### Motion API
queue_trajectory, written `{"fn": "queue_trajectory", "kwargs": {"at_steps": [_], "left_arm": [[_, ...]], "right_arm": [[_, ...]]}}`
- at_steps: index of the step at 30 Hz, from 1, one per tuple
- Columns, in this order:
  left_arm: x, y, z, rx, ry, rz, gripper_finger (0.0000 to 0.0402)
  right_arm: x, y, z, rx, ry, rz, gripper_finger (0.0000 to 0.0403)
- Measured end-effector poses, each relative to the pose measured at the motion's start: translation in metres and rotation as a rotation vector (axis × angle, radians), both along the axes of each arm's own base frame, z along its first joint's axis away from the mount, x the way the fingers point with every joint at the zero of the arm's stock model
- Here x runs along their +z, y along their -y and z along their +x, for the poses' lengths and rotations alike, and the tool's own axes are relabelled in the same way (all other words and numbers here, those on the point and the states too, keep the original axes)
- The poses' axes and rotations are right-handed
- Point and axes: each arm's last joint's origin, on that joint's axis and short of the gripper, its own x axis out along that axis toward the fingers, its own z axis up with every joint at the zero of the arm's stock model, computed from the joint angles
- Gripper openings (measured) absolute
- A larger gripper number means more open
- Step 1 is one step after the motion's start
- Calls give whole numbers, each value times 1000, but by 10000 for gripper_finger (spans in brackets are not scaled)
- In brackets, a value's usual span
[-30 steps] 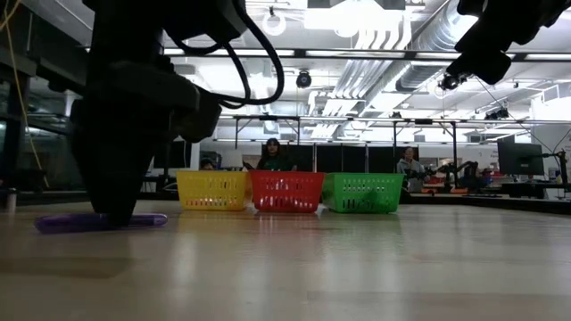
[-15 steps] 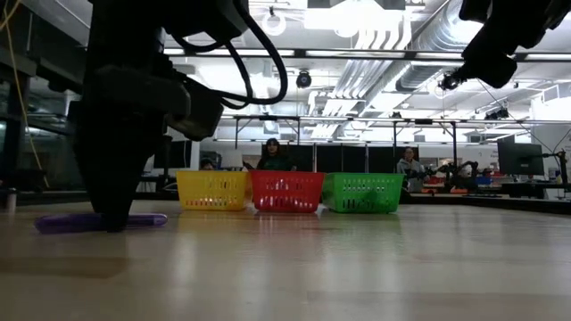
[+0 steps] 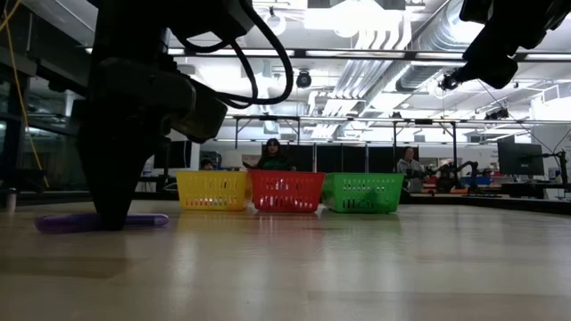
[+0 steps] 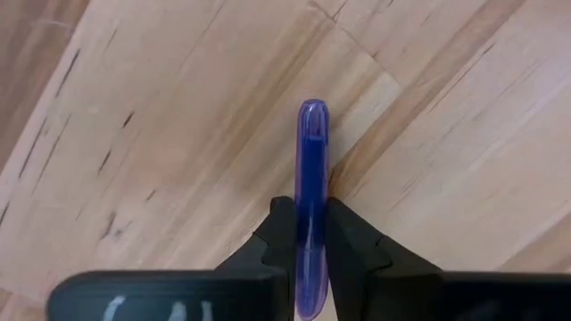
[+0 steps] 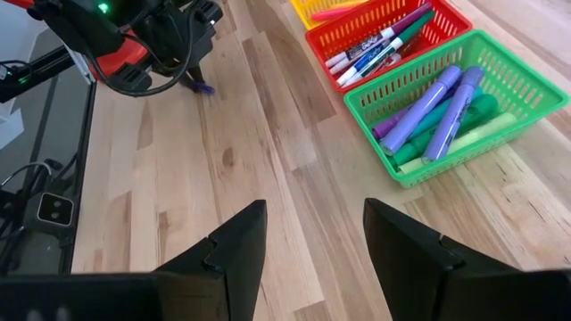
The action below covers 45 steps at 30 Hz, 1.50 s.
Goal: Pick & Place Markers
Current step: Put the purple pen into the yellow bin
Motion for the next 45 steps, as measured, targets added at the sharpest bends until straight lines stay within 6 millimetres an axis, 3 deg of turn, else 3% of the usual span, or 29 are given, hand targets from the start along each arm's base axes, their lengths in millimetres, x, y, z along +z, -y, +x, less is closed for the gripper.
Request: {"fn": "queue_trajectory", "kwargs": {"at_steps": [11, 17, 27, 32, 35, 45], "left_arm": [[7, 2, 5, -38, -29, 10, 31], [32, 7, 20, -126, -9, 71, 31], [71, 8, 31, -131, 101, 157, 31], [93, -6, 33, -84, 208, 227, 31], [115, -19, 29, -47, 291, 294, 31], [182, -86, 10, 53, 514, 478, 31]], "right_arm": [[0, 0, 0, 2, 1, 1, 177], [0, 0, 0, 4, 0, -1, 177], [0, 0, 0, 7, 1, 1, 177], [0, 0, 0, 7, 1, 2, 177], [0, 0, 0, 11, 0, 4, 177], [0, 0, 0, 6, 1, 1, 177]]}}
